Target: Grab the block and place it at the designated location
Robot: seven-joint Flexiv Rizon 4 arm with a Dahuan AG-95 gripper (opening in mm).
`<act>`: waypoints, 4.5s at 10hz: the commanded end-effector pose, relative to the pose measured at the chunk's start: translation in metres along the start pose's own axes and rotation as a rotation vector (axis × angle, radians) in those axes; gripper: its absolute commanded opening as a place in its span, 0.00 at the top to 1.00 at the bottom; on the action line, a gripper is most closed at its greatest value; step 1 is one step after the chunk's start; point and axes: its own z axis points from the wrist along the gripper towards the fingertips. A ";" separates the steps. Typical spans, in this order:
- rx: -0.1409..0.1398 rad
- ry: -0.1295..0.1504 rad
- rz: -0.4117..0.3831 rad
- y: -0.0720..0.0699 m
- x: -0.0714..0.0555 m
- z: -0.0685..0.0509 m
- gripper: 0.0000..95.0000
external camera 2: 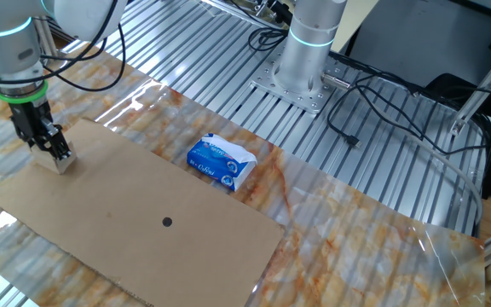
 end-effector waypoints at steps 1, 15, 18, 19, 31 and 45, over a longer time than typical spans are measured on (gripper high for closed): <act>-0.005 0.002 0.016 0.001 0.001 0.003 0.40; -0.052 0.011 0.030 0.003 0.004 -0.015 1.00; -0.051 0.009 0.022 0.015 0.005 -0.027 1.00; -0.048 0.008 0.023 0.022 0.006 -0.030 1.00; -0.011 0.005 0.057 0.121 0.028 -0.038 1.00; 0.018 0.003 0.154 0.194 0.041 -0.017 1.00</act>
